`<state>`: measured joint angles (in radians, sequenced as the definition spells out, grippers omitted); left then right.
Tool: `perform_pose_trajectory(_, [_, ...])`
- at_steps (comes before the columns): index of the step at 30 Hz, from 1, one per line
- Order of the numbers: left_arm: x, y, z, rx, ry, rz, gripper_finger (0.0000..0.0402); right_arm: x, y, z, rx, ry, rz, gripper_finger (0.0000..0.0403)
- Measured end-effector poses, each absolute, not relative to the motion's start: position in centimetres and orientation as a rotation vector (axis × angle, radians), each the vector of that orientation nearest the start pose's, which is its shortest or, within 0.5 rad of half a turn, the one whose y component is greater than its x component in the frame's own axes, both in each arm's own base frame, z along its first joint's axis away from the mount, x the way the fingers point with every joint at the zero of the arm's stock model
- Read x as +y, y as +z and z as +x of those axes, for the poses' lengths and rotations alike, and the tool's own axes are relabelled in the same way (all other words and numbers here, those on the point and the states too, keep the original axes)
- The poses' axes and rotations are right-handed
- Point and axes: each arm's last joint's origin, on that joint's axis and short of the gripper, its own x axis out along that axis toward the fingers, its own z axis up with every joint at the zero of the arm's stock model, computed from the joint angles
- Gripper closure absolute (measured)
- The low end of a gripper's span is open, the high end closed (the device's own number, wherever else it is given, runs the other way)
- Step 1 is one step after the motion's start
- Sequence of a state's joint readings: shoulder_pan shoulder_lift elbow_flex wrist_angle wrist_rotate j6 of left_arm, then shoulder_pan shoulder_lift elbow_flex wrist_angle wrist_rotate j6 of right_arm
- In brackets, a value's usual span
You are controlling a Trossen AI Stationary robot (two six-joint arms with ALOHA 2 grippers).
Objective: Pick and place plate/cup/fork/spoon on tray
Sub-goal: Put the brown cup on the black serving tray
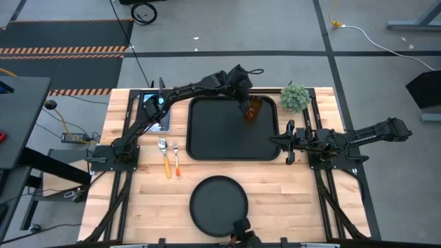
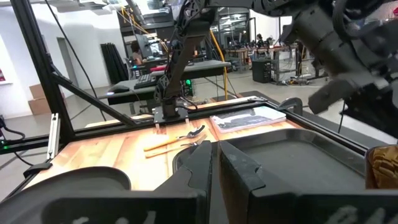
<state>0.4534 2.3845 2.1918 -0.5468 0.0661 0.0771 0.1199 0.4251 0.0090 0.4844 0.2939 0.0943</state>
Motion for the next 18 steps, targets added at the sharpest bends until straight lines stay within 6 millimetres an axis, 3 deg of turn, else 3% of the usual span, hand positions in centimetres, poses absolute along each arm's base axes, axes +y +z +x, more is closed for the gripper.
perform_pose_trajectory(9, [22.5, 24.4, 46.5, 0.866, 0.251, -0.065, 0.0251, 0.6, 17.5, 12.3, -0.076, -0.171, 0.108, 0.0369])
perform_pose_trajectory(13, [22.1, 23.6, 45.7, 0.975, 0.225, -0.101, 0.0251, 0.6, 17.5, 12.3, -0.075, -0.171, 0.108, 0.0369])
perform_pose_trajectory(18, [21.5, 22.3, 46.3, 1.004, 0.240, -0.150, 0.0251, 0.6, 17.5, 12.3, -0.075, -0.171, 0.108, 0.0369])
